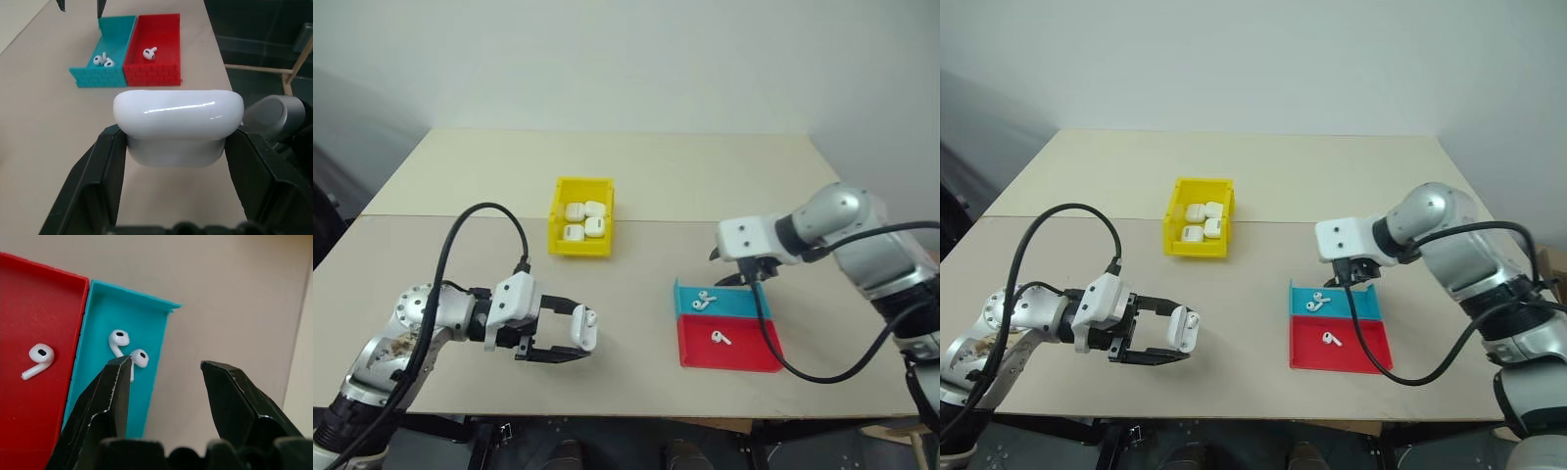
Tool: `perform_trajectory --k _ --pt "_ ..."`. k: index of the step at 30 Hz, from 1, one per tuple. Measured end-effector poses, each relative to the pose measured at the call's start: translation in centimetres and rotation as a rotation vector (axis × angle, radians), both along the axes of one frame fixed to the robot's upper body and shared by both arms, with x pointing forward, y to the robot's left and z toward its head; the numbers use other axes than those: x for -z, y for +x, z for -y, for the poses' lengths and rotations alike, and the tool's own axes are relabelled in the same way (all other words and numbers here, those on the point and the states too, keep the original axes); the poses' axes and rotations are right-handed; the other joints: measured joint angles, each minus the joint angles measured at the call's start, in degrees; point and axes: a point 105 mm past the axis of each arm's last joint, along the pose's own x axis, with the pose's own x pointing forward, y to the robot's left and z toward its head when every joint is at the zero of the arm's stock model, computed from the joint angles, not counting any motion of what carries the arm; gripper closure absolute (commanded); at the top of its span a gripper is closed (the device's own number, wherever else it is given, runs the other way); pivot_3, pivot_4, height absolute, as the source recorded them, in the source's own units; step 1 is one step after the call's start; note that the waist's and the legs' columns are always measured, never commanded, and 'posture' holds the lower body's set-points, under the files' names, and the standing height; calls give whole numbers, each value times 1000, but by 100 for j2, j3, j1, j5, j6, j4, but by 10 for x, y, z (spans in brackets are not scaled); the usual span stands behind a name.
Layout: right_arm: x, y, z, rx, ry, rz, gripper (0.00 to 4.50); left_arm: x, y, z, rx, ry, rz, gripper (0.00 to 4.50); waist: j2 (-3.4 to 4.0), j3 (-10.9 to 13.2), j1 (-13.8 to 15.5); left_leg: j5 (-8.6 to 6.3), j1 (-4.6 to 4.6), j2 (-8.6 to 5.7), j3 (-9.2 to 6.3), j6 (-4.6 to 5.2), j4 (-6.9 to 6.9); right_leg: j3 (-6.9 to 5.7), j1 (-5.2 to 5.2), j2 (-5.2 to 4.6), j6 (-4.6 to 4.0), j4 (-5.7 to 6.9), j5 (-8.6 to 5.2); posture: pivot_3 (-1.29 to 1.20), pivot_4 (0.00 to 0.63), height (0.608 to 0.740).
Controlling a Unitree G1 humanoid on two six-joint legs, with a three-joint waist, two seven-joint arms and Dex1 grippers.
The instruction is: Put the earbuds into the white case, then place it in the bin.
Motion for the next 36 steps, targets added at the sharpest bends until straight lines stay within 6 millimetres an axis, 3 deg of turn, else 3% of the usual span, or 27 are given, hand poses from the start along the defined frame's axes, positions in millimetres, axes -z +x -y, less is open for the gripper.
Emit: perform_trajectory --k 7,11,16,22,36 --pt "14 15 -8 -8 -82 -14 1768 4 1 1 -16 14 21 1743 0 0 62 0 2 1 0 0 1 -2 0 1 -2 8 1 0 150 740" --pt "19 12 -12 -57 -111 -27 1768 7 1 1 -23 17 20 1743 1 0 88 0 2 2 1 0 1 -1 -3 1 -2 12 1 0 150 740" --pt "26 7 -15 -279 -171 49 1768 8 1 1 -27 19 29 1743 1 0 94 0 5 1 3 0 4 0 0 0 -2 18 1 0 150 740" --pt "36 7 -7 -362 -211 36 1768 12 2 5 -24 20 27 1743 1 0 80 0 12 1 4 0 5 2 0 2 -3 29 1 0 150 740" --pt "45 14 -16 -469 -276 29 1768 12 4 5 -38 27 44 1743 2 1 86 1 16 2 5 -1 5 3 1 2 -4 37 0 0 150 740"
